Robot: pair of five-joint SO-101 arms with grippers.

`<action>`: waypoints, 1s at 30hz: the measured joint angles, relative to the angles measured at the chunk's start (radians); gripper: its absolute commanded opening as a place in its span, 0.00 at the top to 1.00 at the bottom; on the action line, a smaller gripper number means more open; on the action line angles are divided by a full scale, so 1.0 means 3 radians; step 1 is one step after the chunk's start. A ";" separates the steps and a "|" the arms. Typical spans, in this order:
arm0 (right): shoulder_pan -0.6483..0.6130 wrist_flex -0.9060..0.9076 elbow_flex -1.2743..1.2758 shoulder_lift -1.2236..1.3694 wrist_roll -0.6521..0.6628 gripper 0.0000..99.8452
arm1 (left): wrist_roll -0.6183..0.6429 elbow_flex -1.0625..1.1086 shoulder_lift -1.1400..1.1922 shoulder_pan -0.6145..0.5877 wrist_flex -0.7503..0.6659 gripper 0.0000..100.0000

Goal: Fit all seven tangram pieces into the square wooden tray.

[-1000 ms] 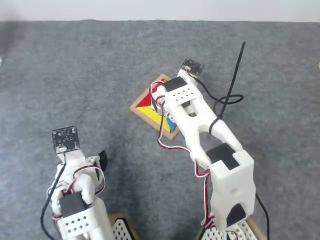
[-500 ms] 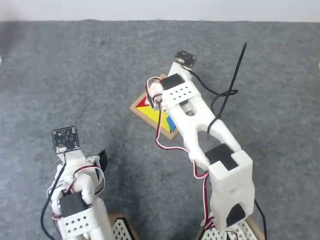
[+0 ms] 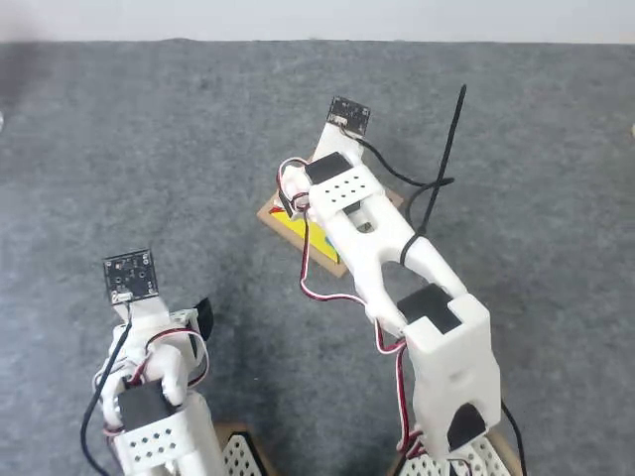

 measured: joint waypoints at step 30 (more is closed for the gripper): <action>0.0041 0.0194 -0.0005 0.0015 -0.0184 0.76 | 0.0000 0.0000 0.0000 0.0000 0.0000 0.73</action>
